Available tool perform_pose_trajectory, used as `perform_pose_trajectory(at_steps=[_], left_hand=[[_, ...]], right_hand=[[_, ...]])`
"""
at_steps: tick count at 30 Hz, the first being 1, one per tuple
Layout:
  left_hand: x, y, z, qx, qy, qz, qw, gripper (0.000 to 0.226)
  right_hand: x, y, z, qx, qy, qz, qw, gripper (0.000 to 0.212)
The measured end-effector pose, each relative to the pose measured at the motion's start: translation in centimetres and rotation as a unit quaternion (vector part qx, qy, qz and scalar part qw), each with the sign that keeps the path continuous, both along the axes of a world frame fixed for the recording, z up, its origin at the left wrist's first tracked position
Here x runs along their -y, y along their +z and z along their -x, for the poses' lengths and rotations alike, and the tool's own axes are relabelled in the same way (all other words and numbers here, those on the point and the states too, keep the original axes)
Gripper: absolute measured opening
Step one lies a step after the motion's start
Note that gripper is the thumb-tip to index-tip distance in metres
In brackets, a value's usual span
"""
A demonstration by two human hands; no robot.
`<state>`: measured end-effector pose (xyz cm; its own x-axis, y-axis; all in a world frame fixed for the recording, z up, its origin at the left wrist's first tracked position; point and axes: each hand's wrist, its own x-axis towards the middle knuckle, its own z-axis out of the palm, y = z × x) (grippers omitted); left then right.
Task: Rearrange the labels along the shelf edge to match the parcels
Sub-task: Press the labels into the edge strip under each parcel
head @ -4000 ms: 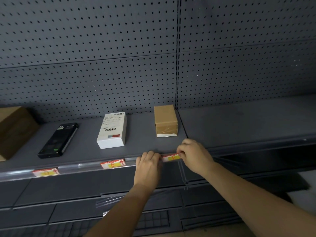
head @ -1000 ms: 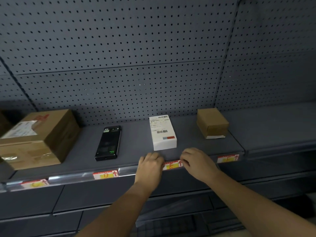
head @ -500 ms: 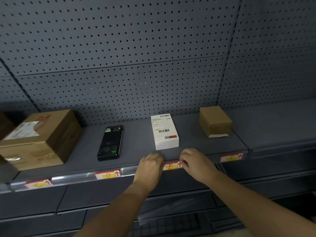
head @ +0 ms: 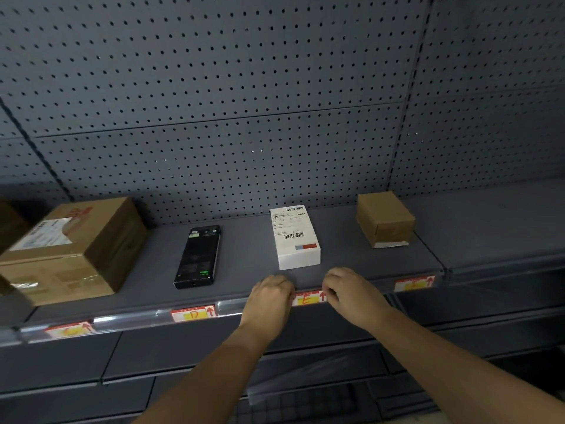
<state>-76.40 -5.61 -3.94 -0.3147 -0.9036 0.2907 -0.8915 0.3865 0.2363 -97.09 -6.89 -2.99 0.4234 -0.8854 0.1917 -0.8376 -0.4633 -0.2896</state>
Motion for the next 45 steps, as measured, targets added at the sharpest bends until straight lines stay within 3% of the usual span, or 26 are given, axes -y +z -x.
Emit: perform_pose_trajectory(at_steps=[6,16,24,32,45], left_hand=[[-0.8,2.2,-2.5,0.019,0.007,0.012,1.000,0.003],[-3.6,3.6,-16.0,0.039,0.094,0.037,0.994,0.005],[-3.6,1.4,-24.4,0.019,0.005,0.025,0.999,0.001],[-3.2,0.3,-25.4,0.010,-0.030,0.021,0.999,0.009],[-3.0,-0.2,-24.2,-0.003,0.001,0.015,1.000,0.008]], right_hand=[[0.1,2.8,-2.5,0.034,0.024,0.040,0.998,0.006],[-1.0,3.5,-15.8,0.041,0.099,0.054,0.993,0.009],[-2.6,1.9,-22.3,0.012,0.059,0.027,0.998,0.009],[-3.4,1.1,-23.7,-0.011,0.002,0.035,0.999,0.011],[-2.7,0.4,-23.8,-0.028,0.026,0.032,0.999,0.013]])
